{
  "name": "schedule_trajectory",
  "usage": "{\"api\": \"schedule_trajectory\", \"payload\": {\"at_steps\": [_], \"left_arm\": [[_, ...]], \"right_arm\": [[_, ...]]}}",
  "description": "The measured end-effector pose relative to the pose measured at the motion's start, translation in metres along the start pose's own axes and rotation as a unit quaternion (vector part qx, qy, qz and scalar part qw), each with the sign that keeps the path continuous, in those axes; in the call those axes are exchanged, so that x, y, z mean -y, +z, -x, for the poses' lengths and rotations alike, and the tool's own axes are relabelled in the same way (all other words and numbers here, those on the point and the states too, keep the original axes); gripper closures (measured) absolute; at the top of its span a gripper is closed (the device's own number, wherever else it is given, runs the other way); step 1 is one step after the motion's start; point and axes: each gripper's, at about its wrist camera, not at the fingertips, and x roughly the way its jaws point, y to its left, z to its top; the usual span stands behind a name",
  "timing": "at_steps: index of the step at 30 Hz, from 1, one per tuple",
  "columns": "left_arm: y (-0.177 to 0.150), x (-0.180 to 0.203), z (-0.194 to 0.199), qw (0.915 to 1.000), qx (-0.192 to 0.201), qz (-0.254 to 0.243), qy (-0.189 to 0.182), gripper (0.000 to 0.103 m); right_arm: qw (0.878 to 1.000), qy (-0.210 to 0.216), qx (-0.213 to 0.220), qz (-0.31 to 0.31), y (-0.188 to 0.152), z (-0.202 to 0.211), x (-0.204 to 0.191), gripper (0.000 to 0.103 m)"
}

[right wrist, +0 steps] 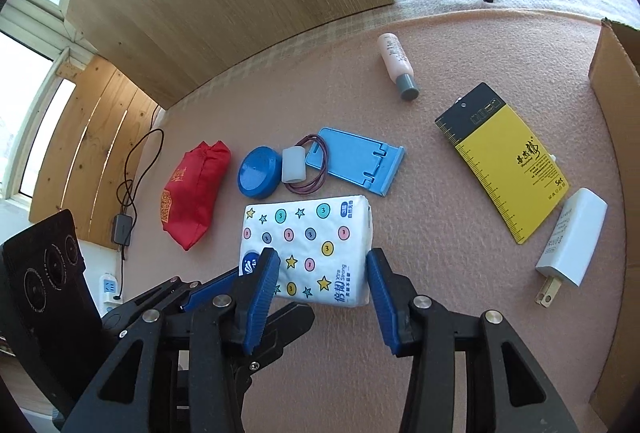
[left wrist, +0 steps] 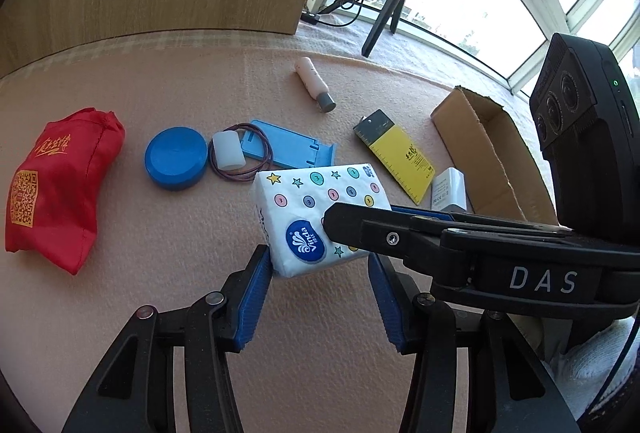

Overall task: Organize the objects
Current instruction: 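Close the left gripper on the star-patterned tissue pack, then carry the tissue pack into the box beside the bottle and release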

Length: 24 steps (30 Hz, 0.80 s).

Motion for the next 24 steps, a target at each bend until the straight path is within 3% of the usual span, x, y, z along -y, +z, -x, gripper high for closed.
{"api": "schedule_trajectory", "payload": {"at_steps": [14, 24], "left_arm": [[-0.007, 0.088, 0.020, 0.9976, 0.026, -0.056, -0.031, 0.050], [-0.008, 0.162, 0.007, 0.9923, 0.023, -0.104, -0.064, 0.050]], "right_arm": [[0.997, -0.021, 0.071, -0.006, -0.035, 0.086, 0.026, 0.061], [0.992, -0.055, 0.113, -0.021, -0.055, 0.144, 0.068, 0.061]]}}
